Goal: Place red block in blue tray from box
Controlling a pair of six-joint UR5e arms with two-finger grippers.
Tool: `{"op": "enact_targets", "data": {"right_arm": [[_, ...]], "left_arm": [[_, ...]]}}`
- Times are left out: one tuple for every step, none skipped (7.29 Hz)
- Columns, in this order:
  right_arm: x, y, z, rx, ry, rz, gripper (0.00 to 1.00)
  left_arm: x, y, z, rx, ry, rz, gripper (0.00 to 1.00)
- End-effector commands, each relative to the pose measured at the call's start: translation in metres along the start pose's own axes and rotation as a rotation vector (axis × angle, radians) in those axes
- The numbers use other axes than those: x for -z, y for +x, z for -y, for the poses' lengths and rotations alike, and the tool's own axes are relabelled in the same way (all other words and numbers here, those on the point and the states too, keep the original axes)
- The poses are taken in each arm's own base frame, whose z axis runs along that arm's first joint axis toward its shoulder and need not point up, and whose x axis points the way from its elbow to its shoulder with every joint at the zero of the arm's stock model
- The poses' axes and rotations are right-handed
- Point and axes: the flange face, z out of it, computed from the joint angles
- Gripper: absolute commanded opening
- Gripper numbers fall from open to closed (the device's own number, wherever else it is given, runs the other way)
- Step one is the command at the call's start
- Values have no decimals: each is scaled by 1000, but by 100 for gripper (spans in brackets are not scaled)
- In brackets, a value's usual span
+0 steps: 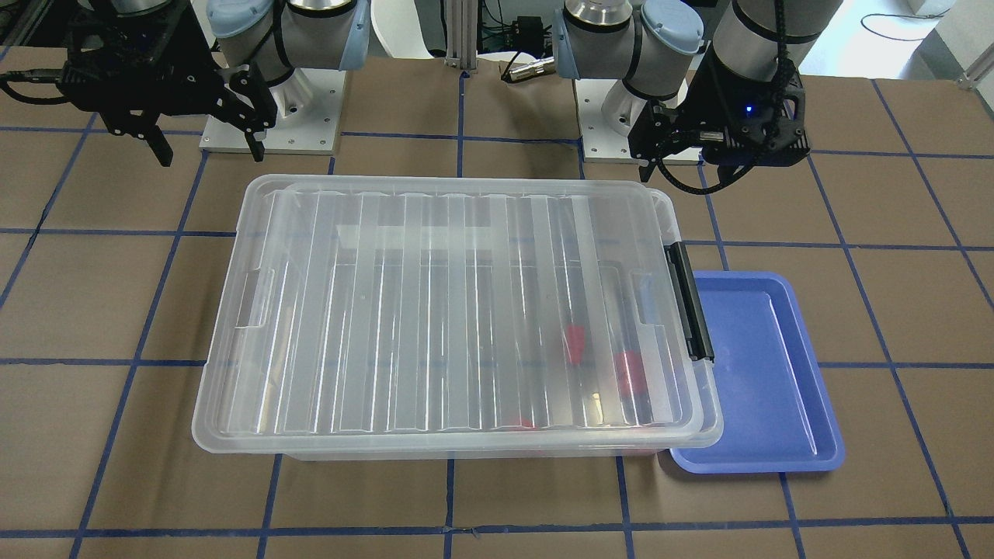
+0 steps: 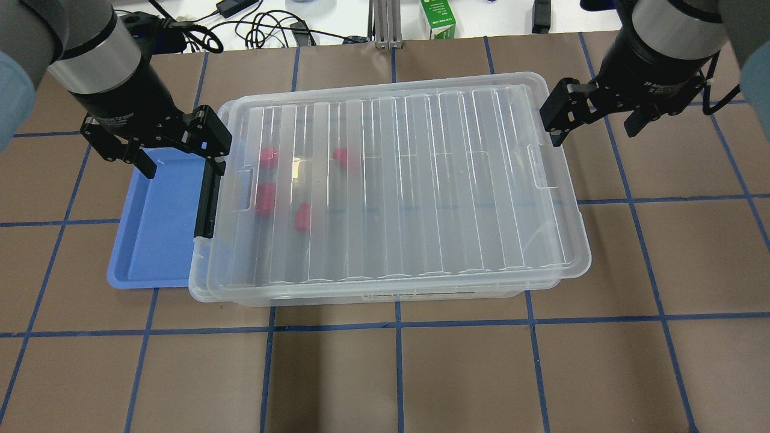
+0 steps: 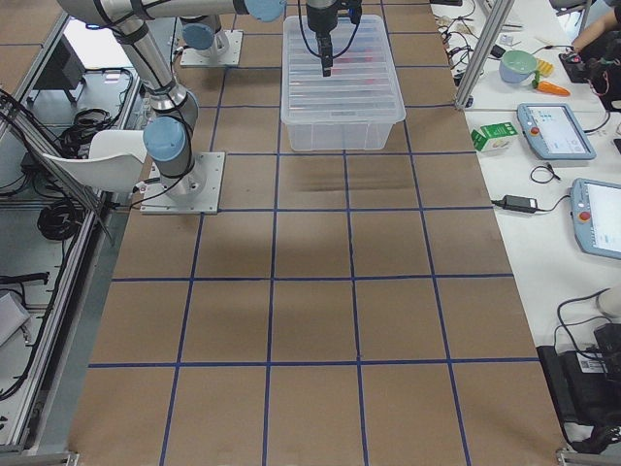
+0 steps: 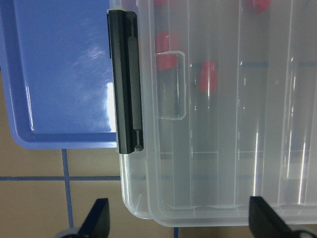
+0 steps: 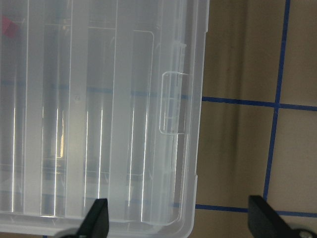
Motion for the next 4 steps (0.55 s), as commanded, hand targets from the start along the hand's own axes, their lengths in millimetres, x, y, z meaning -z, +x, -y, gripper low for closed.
{"op": "enact_targets", "data": {"right_arm": [[0,1,0,1,0,-2,100],[-1,1,0,1,-2,-1,100],[-1,0,0,4,-3,0,100],[-3,0,0,11,-6,1,100]], "left_arm": [[1,0,0,0,2,-1,100],[1,-4,1,6,2,-3,100],[1,-6,2,10,2,-3,100],[0,-7,2,11,0,-2,100]]}}
